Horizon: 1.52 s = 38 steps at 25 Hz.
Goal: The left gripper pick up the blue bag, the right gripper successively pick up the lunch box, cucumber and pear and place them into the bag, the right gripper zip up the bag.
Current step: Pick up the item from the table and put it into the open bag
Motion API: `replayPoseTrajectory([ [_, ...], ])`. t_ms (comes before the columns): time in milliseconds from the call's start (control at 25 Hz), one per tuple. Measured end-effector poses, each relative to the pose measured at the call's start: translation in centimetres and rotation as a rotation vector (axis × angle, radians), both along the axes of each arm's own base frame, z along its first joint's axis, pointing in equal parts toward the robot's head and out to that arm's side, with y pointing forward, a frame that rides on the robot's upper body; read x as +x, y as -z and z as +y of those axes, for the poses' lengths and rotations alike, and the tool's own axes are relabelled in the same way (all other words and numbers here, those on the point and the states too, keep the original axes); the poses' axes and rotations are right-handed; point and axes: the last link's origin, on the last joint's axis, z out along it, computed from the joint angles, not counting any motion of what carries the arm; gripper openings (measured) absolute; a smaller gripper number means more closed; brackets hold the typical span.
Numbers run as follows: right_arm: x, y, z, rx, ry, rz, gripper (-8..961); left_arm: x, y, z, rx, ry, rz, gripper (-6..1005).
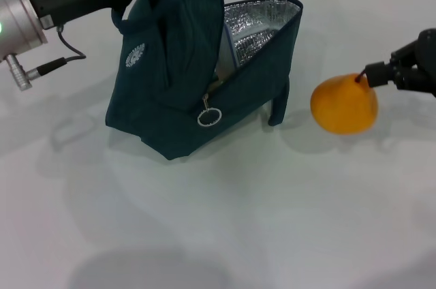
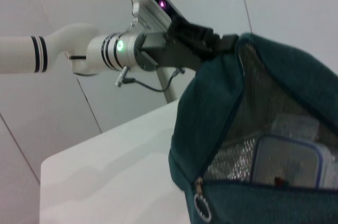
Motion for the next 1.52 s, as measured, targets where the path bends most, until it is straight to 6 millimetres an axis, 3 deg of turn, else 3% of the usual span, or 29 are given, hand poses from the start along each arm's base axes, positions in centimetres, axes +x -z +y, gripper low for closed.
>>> replayPoseTrajectory([
  [280, -2.1, -1.3, 1.3, 0.087, -0.091, 0.075, 1, 0.0, 0.0, 0.0, -0.002, -0.002, -0.001, 53],
  [480, -4.6, -2.7, 3.7, 0.205, -0.155, 0.068, -2, 0.3, 0.3, -0.2, -0.03, -0.008, -0.014, 53],
  [520, -4.6, -2.7, 3.7, 0.205, -0.155, 0.068, -3, 0.4, 0.3, -0.2, -0.036, -0.008, -0.017, 53],
  [640, -6.8, -2.0, 6.1, 0.234, -0.193, 0.024, -2, 0.6, 0.4, -0.4, -0.061, -0.007, -0.029, 53],
  [800, -7.9, -0.7, 7.2, 0.219, -0.215, -0.017, 2, 0.7, 0.4, -0.5, -0.071, -0.005, -0.035, 53],
  [960, -6.4, 0.7, 7.5, 0.217, -0.149, -0.041, 15, 0.4, 0.1, -0.5, -0.065, -0.011, -0.036, 53],
  [1520, -2.2, -0.8, 5.4, 0.292, -0.018, 0.03, 60, 0.3, 0.2, -0.4, -0.059, -0.014, -0.022, 52],
])
